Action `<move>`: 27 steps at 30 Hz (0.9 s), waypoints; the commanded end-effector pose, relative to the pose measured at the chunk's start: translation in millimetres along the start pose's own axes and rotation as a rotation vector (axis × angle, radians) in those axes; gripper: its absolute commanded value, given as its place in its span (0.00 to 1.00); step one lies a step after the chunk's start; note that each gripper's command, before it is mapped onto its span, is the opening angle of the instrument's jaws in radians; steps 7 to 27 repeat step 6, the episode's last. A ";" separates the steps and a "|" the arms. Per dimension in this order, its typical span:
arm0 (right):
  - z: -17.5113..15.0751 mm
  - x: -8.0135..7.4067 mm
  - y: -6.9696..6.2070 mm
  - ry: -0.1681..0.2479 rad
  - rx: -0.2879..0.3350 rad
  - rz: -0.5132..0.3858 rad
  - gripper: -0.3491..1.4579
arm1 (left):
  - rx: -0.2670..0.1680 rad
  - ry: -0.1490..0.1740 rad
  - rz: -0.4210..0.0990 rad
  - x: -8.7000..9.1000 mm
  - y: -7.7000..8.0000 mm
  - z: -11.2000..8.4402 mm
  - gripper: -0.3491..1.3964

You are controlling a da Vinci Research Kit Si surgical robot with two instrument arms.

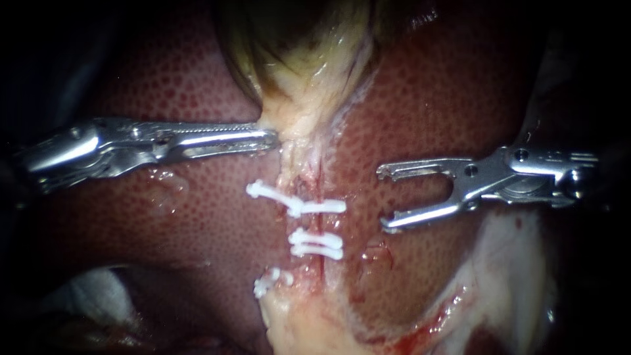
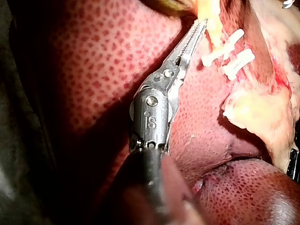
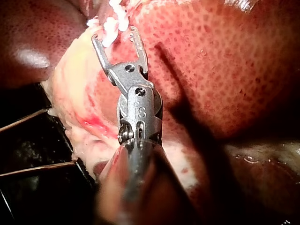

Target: Going back third clip right tube

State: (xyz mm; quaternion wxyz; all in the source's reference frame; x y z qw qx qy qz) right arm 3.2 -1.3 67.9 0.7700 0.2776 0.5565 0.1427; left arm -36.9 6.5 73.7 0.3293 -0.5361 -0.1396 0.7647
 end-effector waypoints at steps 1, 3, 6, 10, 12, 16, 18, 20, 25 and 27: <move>0.0 0.0 0.0 0.000 -0.001 0.000 0.47 | -0.001 0.000 -0.001 0.1 0.0 -0.1 0.00; 0.0 0.0 0.0 0.000 -0.001 0.000 0.47 | -0.001 0.000 -0.001 0.1 0.1 -0.1 0.00; 0.0 0.0 0.0 0.000 -0.001 0.000 0.47 | -0.001 0.000 -0.001 0.1 0.1 -0.1 0.00; 0.0 0.0 0.0 0.000 -0.001 0.000 0.47 | -0.001 0.000 -0.001 0.1 0.1 -0.1 0.00; 0.0 0.0 0.0 0.000 -0.001 0.000 0.47 | -0.001 0.000 -0.001 0.1 0.1 -0.1 0.00; 0.0 0.0 0.0 0.000 -0.001 0.000 0.47 | -0.001 0.000 -0.001 0.1 0.1 -0.1 0.00; 0.0 0.0 0.0 0.000 -0.001 0.000 0.47 | -0.001 0.000 -0.001 0.1 0.1 -0.1 0.00; 0.0 0.0 0.0 0.000 -0.001 0.000 0.47 | -0.001 0.000 -0.001 0.1 0.1 -0.1 0.00; 0.0 0.0 0.0 0.000 -0.001 0.000 0.47 | -0.001 0.000 -0.001 0.1 0.1 -0.1 0.00; 0.0 0.0 0.0 0.000 -0.001 0.000 0.47 | -0.001 0.000 -0.001 0.1 0.1 -0.1 0.00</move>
